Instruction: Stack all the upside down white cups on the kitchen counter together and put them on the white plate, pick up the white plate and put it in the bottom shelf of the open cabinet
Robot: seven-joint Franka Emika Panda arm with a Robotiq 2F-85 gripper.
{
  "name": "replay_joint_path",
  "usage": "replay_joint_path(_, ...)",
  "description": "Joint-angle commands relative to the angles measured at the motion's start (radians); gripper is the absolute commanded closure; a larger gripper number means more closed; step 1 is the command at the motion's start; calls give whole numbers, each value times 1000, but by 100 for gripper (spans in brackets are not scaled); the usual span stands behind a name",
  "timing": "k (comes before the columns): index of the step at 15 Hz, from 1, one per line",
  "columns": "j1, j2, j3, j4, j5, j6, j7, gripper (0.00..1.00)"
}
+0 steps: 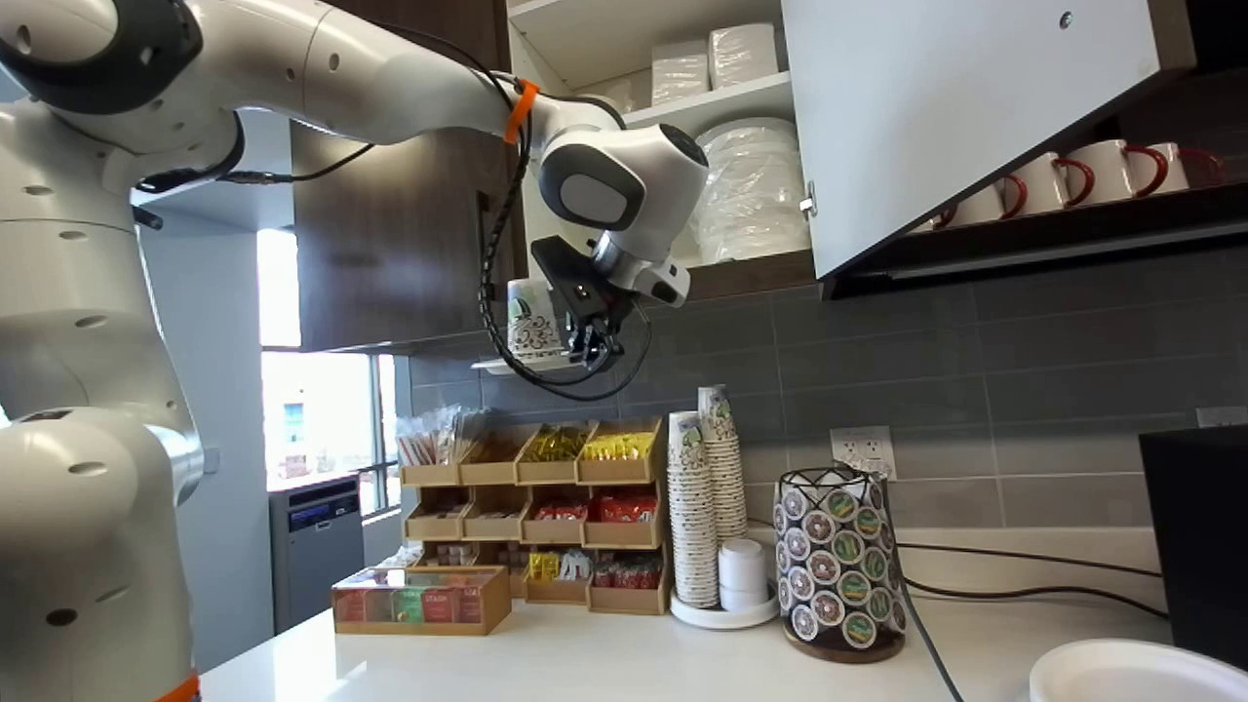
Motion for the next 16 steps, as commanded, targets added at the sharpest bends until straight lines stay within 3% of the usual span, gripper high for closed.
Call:
replay_joint_path(1,9,-16,-19,64,-35,-14,49,94)
replay_joint_path(10,22,-5,-25,236,-15,-98,210,94)
replay_joint_path(11,19,-16,-25,198,-16,-53,165,94)
replay_joint_path(16,20,-10,-26,208,-16,-58,167,94)
